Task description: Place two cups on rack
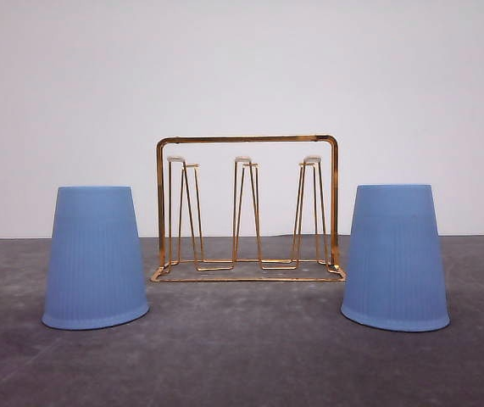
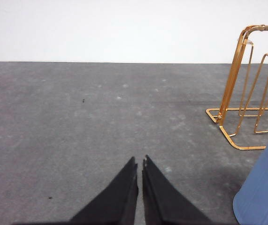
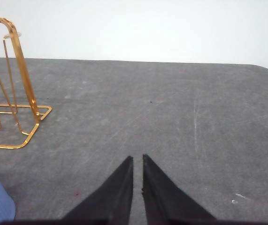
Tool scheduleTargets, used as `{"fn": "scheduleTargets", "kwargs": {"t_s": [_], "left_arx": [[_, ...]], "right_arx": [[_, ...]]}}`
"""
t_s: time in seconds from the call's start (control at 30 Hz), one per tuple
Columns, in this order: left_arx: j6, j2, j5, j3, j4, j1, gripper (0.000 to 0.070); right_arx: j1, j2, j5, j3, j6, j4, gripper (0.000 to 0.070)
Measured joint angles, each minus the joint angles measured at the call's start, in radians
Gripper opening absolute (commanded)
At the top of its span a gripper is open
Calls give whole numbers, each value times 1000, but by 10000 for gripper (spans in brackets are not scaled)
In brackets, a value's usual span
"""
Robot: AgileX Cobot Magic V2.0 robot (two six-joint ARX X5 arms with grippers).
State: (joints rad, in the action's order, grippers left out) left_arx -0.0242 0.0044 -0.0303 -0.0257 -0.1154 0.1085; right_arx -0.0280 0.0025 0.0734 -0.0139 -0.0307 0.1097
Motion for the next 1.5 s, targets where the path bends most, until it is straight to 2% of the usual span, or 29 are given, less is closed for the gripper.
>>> {"fn": "scheduleTargets", "kwargs": {"t_s": [0.17,0.33,0.43,0.57,0.63,0.7,0.87,1.1,1.27,1.37,1.5], "left_arx": [[-23,0,0,0,0,0,0],[-107,0,0,0,31,0,0],[-174,0,0,0,99,0,0],[-228,0,0,-2,203,0,0],[-237,0,-10,-25,188,0,2],[-243,2,-39,-74,139,0,2],[-254,51,-129,-305,-108,0,3],[-254,242,-127,-623,-512,0,2],[-240,402,-30,-771,-743,0,2],[-208,492,70,-796,-783,0,2],[-147,589,200,-797,-786,0,2]], "right_arx": [[0,0,0,0,0,-2,35],[0,0,4,0,-15,-70,34],[0,0,5,0,-69,-97,4],[0,0,5,-6,-163,-151,4],[0,1,4,-33,-200,-135,4],[0,2,3,-79,-219,-107,4],[0,39,-10,-267,-238,19,4],[0,196,15,-548,-235,330,5],[0,349,95,-642,-163,483,5],[1,430,153,-643,-93,506,5],[47,498,160,-643,-14,500,5]]}}
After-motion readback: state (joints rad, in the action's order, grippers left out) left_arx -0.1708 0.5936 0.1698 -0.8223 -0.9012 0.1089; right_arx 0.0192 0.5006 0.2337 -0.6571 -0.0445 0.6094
